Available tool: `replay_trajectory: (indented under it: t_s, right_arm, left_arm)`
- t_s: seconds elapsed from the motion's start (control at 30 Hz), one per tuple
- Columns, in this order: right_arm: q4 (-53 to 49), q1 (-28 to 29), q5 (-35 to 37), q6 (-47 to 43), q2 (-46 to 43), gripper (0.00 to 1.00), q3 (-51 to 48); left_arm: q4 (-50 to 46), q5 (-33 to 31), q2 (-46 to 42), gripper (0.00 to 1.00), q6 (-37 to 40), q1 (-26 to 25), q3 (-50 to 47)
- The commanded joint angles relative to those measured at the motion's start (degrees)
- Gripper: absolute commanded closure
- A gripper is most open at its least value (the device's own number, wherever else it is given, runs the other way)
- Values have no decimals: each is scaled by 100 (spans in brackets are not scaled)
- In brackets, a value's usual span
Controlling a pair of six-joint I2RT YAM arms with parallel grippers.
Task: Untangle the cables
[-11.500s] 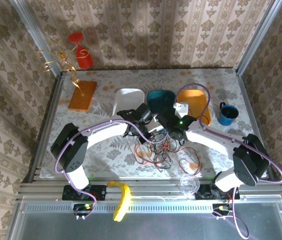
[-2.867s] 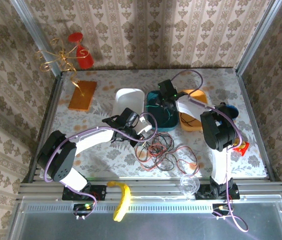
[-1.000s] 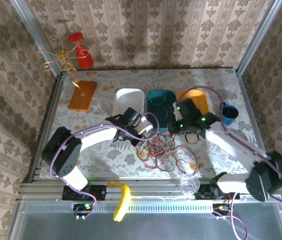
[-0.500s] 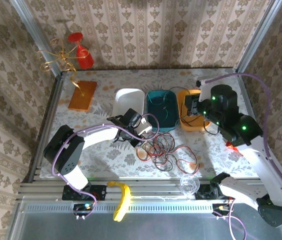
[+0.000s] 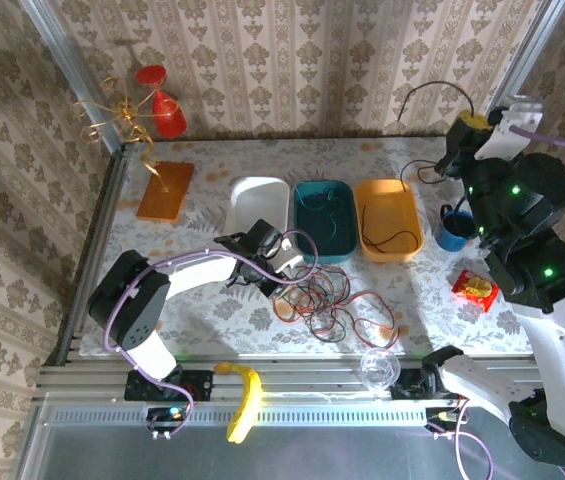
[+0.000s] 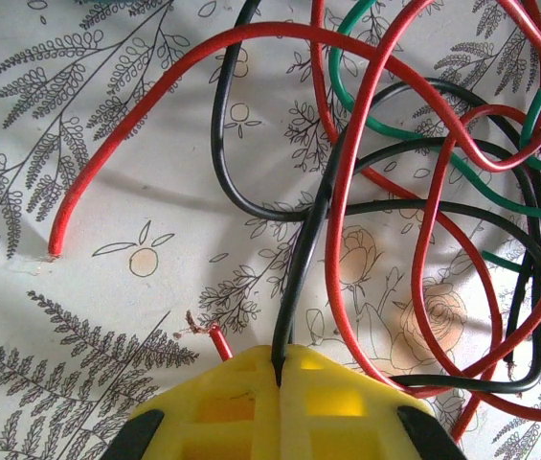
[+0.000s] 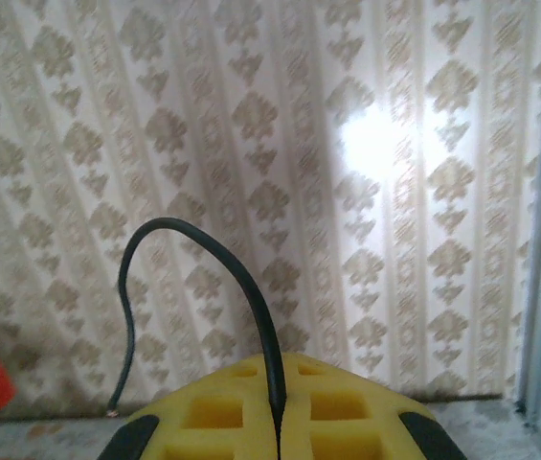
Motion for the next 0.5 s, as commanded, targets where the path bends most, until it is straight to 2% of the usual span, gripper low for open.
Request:
replay_trajectory:
  t_s: [0.0, 0.17, 0.47]
  right_arm:
    - [8, -410, 207, -145, 486, 100, -39]
    - [475, -1074, -225, 424, 999, 100, -966]
    - [932, -1136, -288, 898, 1746, 100, -1882]
  left_arm:
    - [3, -20, 42, 100, -10, 37, -37]
    - [-11, -3, 51, 100, 1, 24, 69]
    - [-74, -11, 27, 100, 3, 19, 109]
